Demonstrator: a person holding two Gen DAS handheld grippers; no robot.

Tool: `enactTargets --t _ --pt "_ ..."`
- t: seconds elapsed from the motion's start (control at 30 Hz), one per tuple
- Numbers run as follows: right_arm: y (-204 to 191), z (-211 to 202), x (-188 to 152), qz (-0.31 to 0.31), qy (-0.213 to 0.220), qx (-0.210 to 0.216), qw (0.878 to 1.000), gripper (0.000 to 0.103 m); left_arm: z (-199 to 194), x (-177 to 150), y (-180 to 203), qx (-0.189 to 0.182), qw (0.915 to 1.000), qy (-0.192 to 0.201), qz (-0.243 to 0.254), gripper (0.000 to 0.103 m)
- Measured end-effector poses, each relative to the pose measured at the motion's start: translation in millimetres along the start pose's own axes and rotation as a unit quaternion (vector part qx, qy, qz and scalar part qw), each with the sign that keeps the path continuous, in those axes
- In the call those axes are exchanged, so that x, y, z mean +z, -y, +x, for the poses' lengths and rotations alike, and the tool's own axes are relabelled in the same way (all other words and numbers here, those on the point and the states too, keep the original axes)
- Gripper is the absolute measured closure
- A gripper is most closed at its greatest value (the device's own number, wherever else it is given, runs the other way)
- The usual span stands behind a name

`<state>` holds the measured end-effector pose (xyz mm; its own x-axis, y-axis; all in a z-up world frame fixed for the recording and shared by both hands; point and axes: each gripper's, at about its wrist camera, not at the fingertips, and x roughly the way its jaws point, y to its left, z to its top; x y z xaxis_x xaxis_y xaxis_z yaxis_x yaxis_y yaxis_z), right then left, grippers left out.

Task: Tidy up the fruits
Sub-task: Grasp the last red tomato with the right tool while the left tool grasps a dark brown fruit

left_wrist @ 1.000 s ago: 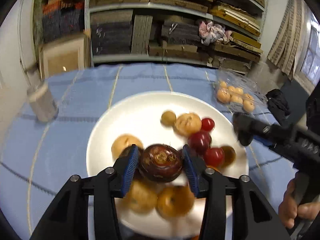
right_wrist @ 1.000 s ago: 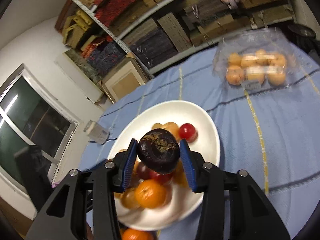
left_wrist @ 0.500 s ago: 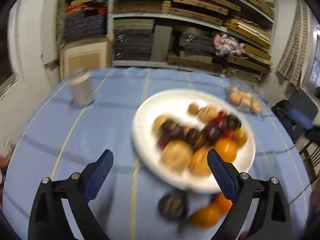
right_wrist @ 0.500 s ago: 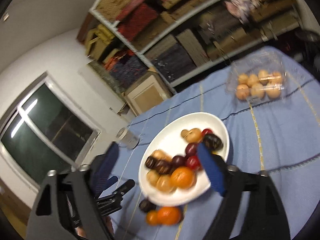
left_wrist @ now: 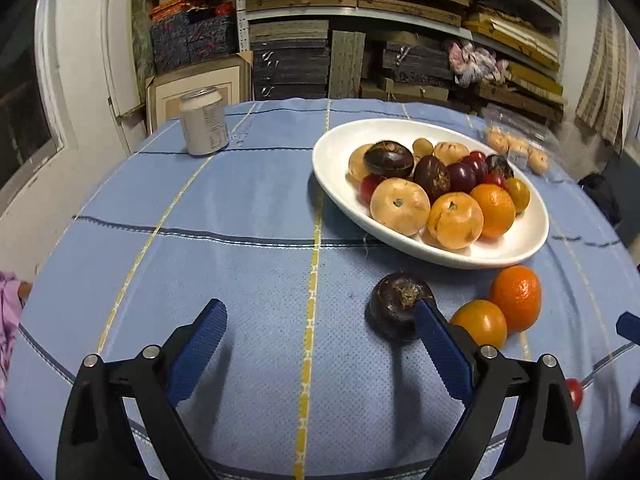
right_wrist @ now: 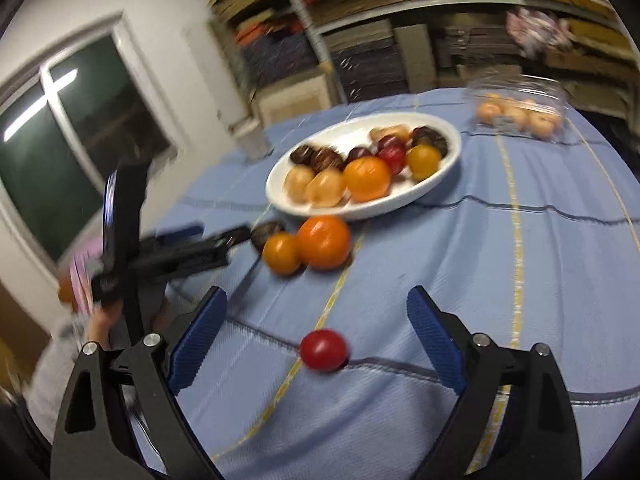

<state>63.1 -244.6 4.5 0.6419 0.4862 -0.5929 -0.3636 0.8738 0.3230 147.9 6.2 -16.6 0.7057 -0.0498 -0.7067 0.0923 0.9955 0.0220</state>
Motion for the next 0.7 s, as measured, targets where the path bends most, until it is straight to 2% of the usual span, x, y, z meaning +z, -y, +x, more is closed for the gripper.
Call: enactTargets --t 0.1,0.3,0.43,0.57,0.7 --pt "-3 8 -4 -0.011 -0.019 -0.012 1.000 0.014 6 4 6 -0.004 1.0000 -0.004 0.006 0.008" --pt "-1 9 -6 -0.002 -0.026 -0.010 1.000 0.014 14 10 24 -0.001 0.9995 -0.002 0.031 0.007" --pt "-5 13 -7 -0.012 -0.036 -0.011 0.999 0.014 20 14 23 0.007 0.9997 -0.006 0.024 0.005" --pt "-8 15 -9 -0.018 -0.042 -0.012 0.999 0.014 23 15 17 -0.006 0.9998 -0.016 0.010 0.003" --pt "-8 16 -10 -0.017 -0.046 -0.014 0.999 0.013 21 13 19 0.004 0.9997 -0.011 0.021 0.003"
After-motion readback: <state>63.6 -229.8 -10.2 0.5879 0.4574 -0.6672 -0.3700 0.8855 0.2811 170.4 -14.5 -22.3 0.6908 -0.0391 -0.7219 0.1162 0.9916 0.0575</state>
